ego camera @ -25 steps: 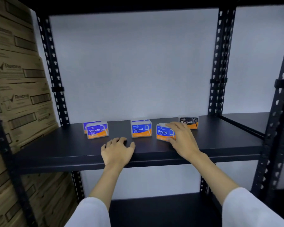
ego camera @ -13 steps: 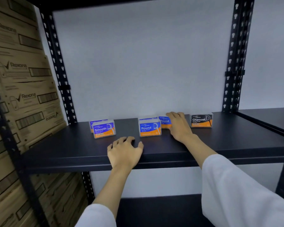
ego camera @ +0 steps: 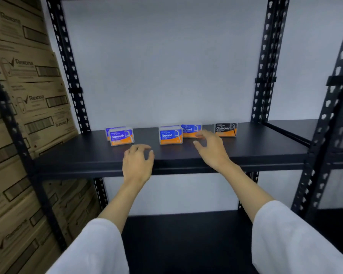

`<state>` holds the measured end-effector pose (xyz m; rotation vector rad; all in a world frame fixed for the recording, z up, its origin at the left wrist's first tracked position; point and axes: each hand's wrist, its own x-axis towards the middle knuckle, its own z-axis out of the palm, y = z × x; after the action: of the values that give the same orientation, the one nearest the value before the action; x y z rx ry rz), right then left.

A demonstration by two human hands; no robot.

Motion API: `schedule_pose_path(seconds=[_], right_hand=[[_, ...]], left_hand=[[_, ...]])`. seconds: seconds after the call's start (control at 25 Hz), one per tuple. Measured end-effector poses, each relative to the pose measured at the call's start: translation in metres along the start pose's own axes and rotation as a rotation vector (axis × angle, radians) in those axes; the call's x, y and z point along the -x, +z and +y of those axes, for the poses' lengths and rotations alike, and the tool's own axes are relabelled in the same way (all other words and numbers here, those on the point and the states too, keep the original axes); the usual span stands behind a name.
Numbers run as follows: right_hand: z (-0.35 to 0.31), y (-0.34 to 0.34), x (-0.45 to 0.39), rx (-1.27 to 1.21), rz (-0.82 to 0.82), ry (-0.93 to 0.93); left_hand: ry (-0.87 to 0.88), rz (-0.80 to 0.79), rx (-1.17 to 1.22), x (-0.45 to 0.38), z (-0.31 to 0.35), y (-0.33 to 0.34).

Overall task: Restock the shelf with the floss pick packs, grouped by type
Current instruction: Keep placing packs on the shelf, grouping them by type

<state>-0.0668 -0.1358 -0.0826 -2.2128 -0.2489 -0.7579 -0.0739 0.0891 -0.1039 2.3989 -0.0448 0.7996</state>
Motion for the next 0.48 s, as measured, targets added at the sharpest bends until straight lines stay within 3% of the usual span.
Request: schedule_pose_path(seconds=[0.16, 0.28, 0.48], right_hand=[[-0.021, -0.008, 0.069, -0.129, -0.031, 0.054], [-0.004, 0.011, 0.119, -0.082, -0.215, 0.143], [0.062, 0.067, 0.182, 0.058, -0.682, 0.340]], left_hand=[[0.097, -0.005, 0.001, 0.062, 0.004, -0.014], [-0.018, -0.224, -0.042, 0.103, -0.008, -0.004], [-0.214, -0.659, -0.240, 0.160, -0.063, 0.054]])
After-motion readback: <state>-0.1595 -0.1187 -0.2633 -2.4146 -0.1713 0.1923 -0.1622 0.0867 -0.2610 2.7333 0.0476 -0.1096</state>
